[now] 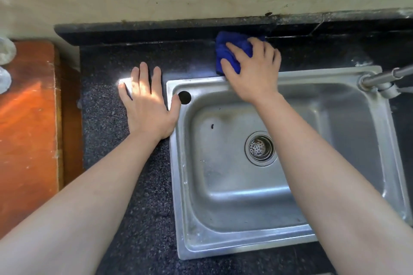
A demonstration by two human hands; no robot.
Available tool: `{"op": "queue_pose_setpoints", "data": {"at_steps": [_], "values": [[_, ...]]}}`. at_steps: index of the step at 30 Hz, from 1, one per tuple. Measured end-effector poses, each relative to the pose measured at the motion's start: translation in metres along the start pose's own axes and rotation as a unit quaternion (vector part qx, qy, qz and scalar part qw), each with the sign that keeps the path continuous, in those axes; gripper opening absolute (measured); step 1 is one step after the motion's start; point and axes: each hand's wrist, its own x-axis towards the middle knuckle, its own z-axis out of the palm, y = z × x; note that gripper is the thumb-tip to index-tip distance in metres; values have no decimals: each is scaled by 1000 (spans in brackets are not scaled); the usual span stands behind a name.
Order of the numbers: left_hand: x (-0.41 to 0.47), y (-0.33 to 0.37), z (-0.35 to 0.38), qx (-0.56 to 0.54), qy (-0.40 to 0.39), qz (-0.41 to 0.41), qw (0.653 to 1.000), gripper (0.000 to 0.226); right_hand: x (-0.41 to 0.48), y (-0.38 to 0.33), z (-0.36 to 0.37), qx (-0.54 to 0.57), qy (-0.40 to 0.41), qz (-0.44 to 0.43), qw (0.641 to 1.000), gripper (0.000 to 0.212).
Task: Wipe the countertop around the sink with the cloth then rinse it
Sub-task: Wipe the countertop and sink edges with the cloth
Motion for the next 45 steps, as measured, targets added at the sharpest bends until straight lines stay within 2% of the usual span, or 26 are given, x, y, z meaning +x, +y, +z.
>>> {"op": "queue_pose_setpoints", "data": {"at_steps": [3,6,14,17,20,28,31,34,36,41,45], "values": [[0,-1,0,8,-9,-5,1000,75,-4,22,-3,-7,-9,95,995,53],[1,-1,1,13,-12,-5,1000,75,3,2,0,13,-16,121,992,52],[1,-2,1,3,-14,-5,1000,76,1,-107,21,15,-22,-30,999,52],[2,-3,0,4,-15,-5,1000,76,0,-102,19,15,-35,-68,997,53],[1,-3,0,5,-17,-5,1000,77,-6,-66,15,22,-30,-101,994,52],[2,-3,-1,10,-20,-5,1000,76,-3,81,-13,4,-53,90,994,62],[1,-3,-1,10,-22,-5,1000,76,3,81,-13,21,-64,195,979,60],[1,-2,0,8,-21,-6,1000,75,6,42,-7,55,-52,275,958,55],[1,-3,1,7,-19,-6,1000,75,2,9,-4,56,-59,241,967,55],[0,-2,0,1,-11,-4,1000,75,-20,-76,5,76,-95,69,990,54],[3,-5,2,-2,9,3,1000,75,-13,-73,-2,66,-130,-5,989,54]]}}
